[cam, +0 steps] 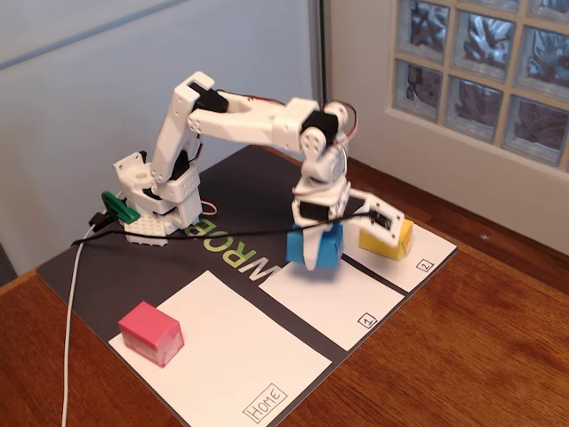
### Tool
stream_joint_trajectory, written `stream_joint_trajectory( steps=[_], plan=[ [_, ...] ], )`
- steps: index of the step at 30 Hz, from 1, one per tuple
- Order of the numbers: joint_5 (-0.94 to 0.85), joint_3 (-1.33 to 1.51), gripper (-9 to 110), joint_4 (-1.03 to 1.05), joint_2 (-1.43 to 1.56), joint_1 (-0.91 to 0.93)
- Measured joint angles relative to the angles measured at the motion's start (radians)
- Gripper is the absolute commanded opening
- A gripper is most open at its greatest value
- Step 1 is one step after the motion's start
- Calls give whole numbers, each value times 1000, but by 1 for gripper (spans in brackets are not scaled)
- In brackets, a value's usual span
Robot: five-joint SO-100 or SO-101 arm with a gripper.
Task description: Move box blue to zone 1
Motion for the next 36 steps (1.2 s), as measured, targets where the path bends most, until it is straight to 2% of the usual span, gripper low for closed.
stream_joint_trajectory(
  steps=[15,27,29,33,36],
  plan=[
    [43,0,0,-184,-143,-5],
    [49,-2,0,-209,-183,-18],
    [49,-2,5,-209,-184,-14],
    [41,-2,29,-209,-186,-3],
    [35,-2,31,-209,-186,2]
  ],
)
